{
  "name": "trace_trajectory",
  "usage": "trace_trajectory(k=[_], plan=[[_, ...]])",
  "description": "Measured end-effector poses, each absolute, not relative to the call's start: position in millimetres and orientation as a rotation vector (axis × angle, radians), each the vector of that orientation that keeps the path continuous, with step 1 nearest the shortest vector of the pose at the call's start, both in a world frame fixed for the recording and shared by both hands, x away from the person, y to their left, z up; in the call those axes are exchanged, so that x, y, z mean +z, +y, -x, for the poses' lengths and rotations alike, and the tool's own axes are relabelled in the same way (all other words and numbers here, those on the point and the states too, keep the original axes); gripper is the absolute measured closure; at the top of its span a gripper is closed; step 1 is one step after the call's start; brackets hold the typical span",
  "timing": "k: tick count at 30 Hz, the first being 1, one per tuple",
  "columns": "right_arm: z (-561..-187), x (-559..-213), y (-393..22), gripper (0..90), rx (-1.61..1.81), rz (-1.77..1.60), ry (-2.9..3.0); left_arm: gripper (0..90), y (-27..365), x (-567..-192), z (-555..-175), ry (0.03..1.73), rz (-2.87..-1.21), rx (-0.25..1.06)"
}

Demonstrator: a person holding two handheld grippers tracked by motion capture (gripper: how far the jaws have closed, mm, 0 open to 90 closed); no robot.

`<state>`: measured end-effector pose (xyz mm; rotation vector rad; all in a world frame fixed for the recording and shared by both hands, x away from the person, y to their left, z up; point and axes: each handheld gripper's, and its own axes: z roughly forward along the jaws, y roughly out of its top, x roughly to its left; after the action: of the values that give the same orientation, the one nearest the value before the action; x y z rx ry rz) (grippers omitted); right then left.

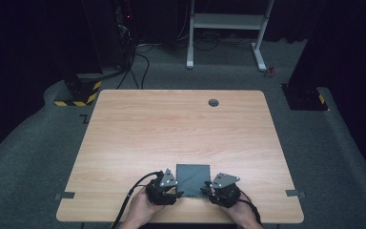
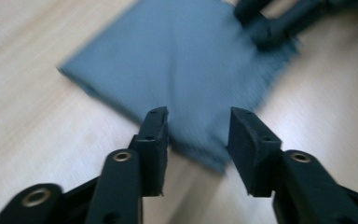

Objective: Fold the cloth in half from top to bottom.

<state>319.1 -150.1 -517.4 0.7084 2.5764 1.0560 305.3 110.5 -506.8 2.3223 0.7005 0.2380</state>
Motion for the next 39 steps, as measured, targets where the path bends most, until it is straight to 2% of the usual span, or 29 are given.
trace_trajectory(k=[1, 4, 5, 7, 8, 10, 11, 12, 17, 26, 32, 39], plan=[[-320.0, -517.6, -156.1, 61.0, 1.087, -0.746, 2.557, 54.2, 118.8, -508.6, -301.9, 0.715, -2.298, 0.227], [-323.5, -515.2, -162.9, 59.9, 1.144, -0.787, 2.521, 51.1, 129.5, -508.4, -304.5, 0.75, -2.222, 0.177], [-328.0, -511.6, -171.8, 58.3, 1.178, -0.862, 2.477, 47.5, 139.2, -507.9, -307.8, 0.795, -2.142, 0.129], [-329.6, -510.5, -175.7, 57.7, 1.176, -0.89, 2.455, 44.9, 145.1, -507.8, -309.3, 0.817, -2.105, 0.128], [-336.4, -508.7, -191.7, 56.5, 1.16, -1.005, 2.371, 43.6, 154.9, -508.0, -312.0, 0.861, -2.064, 0.167], [-339.3, -508.5, -197.5, 56.1, 1.151, -1.038, 2.349, 42.8, 166.3, -508.5, -316.8, 0.932, -2.035, 0.237], [-348.2, -508.6, -213.0, 54.3, 1.114, -1.133, 2.299, 42.2, 178.0, -509.8, -325.3, 1.001, -2.049, 0.346], [-348.2, -508.6, -213.0, 54.3, 1.114, -1.133, 2.299, 42.1, 178.0, -509.8, -325.3, 1.001, -2.049, 0.346], [-365.6, -515.5, -252.2, 49.8, 0.967, -1.315, 2.15, 38.2, 219.6, -521.0, -356.2, 1.279, -1.972, 0.535], [-369.9, -522.5, -264.4, 39.7, 0.905, -1.399, 2.104, 32.9, 227.2, -528.0, -358.4, 1.293, -1.975, 0.594], [-370.2, -522.7, -264.6, 38.8, 0.905, -1.4, 2.104, 27.9, 225.0, -528.2, -358.0, 1.289, -1.986, 0.584], [-370.2, -522.7, -264.6, 38.6, 0.905, -1.399, 2.105, 27.3, 225.1, -528.1, -358.0, 1.287, -1.99, 0.583]])
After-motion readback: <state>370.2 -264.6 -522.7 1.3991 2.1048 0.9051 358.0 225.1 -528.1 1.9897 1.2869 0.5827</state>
